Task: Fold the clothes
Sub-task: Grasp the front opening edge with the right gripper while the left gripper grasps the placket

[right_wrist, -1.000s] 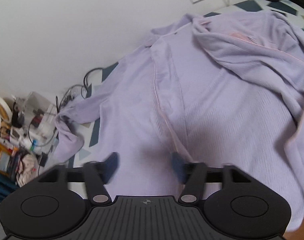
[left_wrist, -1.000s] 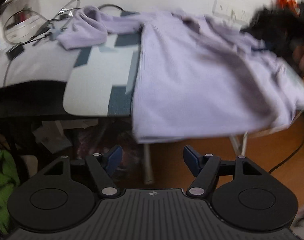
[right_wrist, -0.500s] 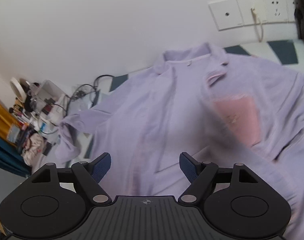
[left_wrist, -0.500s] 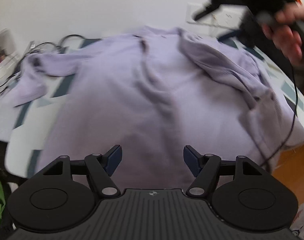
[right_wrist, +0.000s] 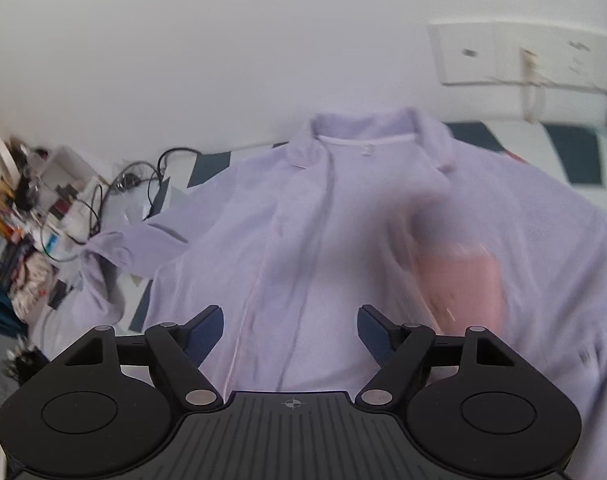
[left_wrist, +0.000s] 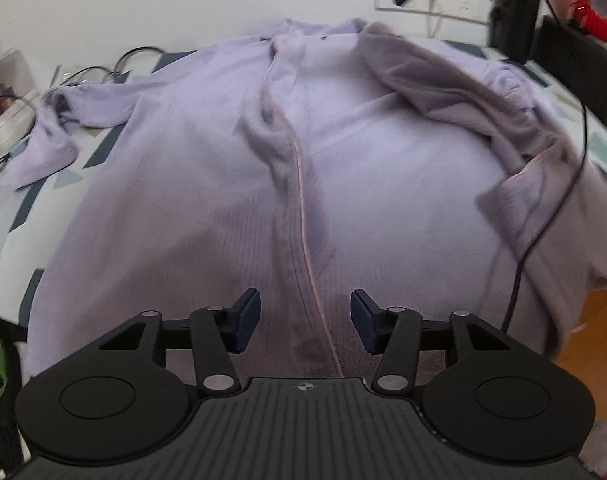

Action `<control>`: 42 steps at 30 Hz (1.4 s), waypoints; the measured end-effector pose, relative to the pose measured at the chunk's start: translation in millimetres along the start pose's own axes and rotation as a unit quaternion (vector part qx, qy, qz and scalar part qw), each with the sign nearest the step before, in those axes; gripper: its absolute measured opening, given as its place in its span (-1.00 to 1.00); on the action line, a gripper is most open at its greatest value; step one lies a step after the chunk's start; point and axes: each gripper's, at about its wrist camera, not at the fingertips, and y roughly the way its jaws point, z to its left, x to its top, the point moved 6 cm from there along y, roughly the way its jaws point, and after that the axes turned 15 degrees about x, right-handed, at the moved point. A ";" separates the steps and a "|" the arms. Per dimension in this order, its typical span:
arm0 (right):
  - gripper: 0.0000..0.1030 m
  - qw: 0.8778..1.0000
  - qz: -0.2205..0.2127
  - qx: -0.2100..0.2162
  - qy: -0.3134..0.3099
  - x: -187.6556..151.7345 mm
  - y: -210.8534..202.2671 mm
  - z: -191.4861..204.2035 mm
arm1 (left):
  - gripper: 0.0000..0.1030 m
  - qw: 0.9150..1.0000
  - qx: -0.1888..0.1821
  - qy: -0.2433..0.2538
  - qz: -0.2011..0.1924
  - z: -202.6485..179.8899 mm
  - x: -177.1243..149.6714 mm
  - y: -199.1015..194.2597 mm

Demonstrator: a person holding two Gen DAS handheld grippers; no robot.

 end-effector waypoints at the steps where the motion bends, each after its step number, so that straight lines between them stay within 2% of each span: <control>1: 0.39 1.000 0.007 -0.005 -0.011 8.8 16.1 1.3 | 0.01 1.000 0.014 -0.001 0.004 -1.9 -0.5 2.4; 3: 0.40 1.000 0.013 -0.027 -0.008 29.0 52.2 -2.7 | -0.01 0.999 0.037 -0.012 0.012 -3.9 0.2 6.9; 5: 0.40 0.999 0.030 -0.039 0.009 45.6 92.6 -9.1 | -0.33 0.997 0.053 -0.047 0.026 -2.3 2.3 7.1; 9: 0.39 0.995 0.057 -0.078 -0.007 69.7 160.0 -15.5 | -0.58 0.991 0.092 -0.086 0.045 -1.9 3.3 3.5; 12: 0.38 0.990 0.093 -0.100 -0.017 74.9 193.5 -22.2 | -0.74 0.988 0.118 -0.086 0.054 -4.8 4.5 0.2; 14: 0.09 0.985 0.121 -0.122 -0.034 70.9 201.5 -29.3 | -0.79 0.986 0.136 -0.077 0.056 -7.8 5.7 -2.6; 15: -0.37 0.981 0.135 -0.130 -0.047 69.2 200.8 -32.8 | -0.80 0.985 0.145 -0.072 0.058 -9.2 6.2 -4.1; 16: -0.66 0.979 0.145 -0.127 -0.057 69.1 197.1 -36.5 | -0.81 0.984 0.154 -0.068 0.059 -10.7 6.8 -5.5; 21: -0.74 0.986 0.153 -0.064 -0.027 81.1 167.4 -57.8 | -0.82 0.979 0.188 -0.052 0.065 -13.6 9.1 -9.7; 25: -0.77 0.987 0.156 -0.038 -0.006 86.0 166.3 -58.9 | -0.83 0.971 0.226 -0.051 0.063 -4.0 17.0 -12.6; 27: -0.78 0.990 0.140 0.006 0.022 91.4 165.8 -49.5 | -0.84 0.960 0.271 -0.049 0.049 9.2 24.4 -21.1; 29: -0.78 0.986 0.106 0.103 0.075 103.9 158.9 -34.8 | -0.84 0.941 0.337 -0.026 0.019 19.1 33.3 -34.6; 30: -0.78 0.983 0.086 0.147 0.074 110.1 152.0 -26.6 | -0.84 0.932 0.361 -0.010 0.006 20.5 36.5 -39.9; 31: -0.78 0.977 0.066 0.191 0.071 116.2 144.3 -18.4 | -0.84 0.930 0.368 0.005 0.003 18.8 37.7 -41.1; 32: -0.78 0.975 0.056 0.207 0.053 117.6 138.4 -14.3 | -0.84 0.933 0.359 0.018 0.008 13.4 35.5 -37.5; 33: -0.78 0.976 0.059 0.204 0.042 114.6 137.0 -16.2 | -0.84 0.939 0.342 0.030 0.018 5.7 30.6 -31.5; 35: -0.78 0.981 0.080 0.175 0.038 101.4 143.3 -35.6 | -0.84 0.952 0.300 0.052 0.041 -11.6 19.3 -18.5; 37: -0.78 0.987 0.099 0.121 0.043 86.0 152.1 -67.0 | -0.84 0.967 0.235 0.075 0.069 -35.3 3.5 -3.4; 38: -0.78 0.988 0.105 0.101 0.046 79.1 153.8 -81.1 | -0.84 0.969 0.217 0.087 0.076 -43.9 -1.3 0.6; 40: -0.80 0.990 0.117 0.063 0.053 65.3 156.7 -108.9 | -0.84 0.969 0.209 0.105 0.080 -52.9 -6.6 5.0; 42: -0.80 0.990 0.109 0.080 0.051 60.6 151.5 -114.7 | -0.84 0.973 0.193 0.088 0.091 -48.1 -5.8 7.5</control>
